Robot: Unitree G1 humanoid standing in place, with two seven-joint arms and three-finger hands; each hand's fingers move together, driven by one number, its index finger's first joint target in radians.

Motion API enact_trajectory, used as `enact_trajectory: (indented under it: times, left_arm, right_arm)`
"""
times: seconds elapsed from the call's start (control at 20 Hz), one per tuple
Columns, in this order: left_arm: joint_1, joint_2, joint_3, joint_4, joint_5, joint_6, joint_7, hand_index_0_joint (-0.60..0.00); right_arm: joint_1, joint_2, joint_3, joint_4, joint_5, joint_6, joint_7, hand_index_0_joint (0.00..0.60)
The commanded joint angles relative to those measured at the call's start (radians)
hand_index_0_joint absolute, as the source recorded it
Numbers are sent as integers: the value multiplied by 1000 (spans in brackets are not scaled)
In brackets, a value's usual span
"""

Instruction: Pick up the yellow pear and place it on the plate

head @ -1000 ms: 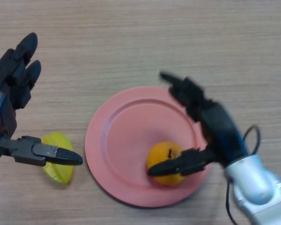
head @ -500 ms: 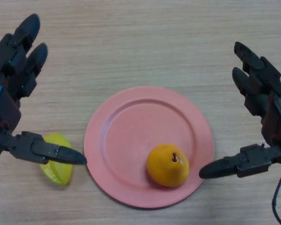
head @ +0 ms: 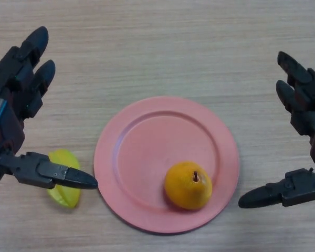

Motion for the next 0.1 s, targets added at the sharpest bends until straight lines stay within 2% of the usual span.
enact_trajectory:
  times: [0.05, 0.1]
  left_arm:
    - [-33, 40, 75, -62, -1, -80, -2, 0]
    - [-39, 39, 71, -55, 6, -104, 9, 0]
  right_arm:
    - [-29, -19, -52, -84, -9, -94, -4, 0]
    - [-37, -23, -48, -84, -14, -87, 7, 0]
